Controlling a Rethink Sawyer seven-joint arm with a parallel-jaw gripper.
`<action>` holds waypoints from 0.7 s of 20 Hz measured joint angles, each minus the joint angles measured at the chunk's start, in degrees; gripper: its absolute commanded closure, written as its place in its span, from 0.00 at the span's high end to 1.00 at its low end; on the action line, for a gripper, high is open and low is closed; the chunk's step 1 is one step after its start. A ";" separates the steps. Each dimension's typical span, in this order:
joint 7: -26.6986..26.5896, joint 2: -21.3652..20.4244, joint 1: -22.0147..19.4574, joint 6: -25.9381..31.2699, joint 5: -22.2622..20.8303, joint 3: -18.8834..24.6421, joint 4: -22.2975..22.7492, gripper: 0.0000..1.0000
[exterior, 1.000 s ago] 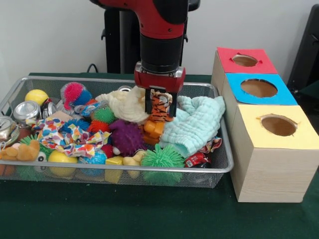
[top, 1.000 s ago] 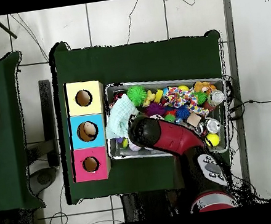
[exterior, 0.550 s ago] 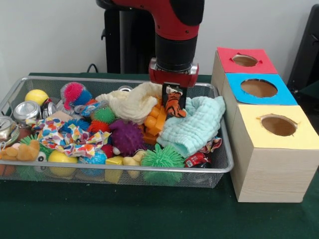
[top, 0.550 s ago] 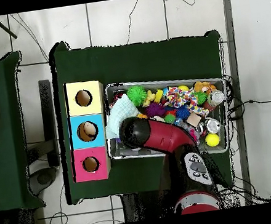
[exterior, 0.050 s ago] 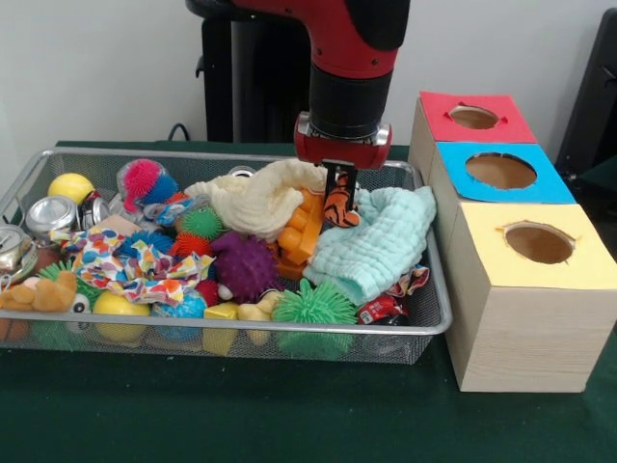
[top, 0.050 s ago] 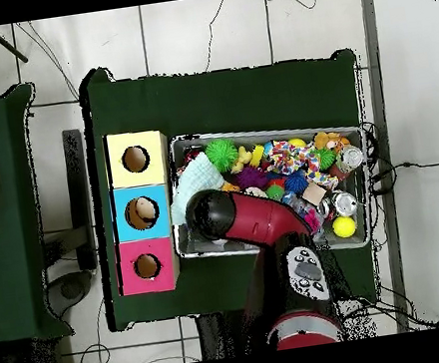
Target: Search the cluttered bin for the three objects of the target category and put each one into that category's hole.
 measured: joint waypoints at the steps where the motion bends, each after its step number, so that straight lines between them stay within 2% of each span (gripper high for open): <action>1: 0.00 -0.01 0.18 0.00 0.00 -0.20 0.00 0.00; 9: 0.00 -0.32 2.10 0.00 -0.01 -2.04 0.06 0.00; 14: 0.00 -2.68 1.74 0.01 -0.02 -1.82 0.99 0.00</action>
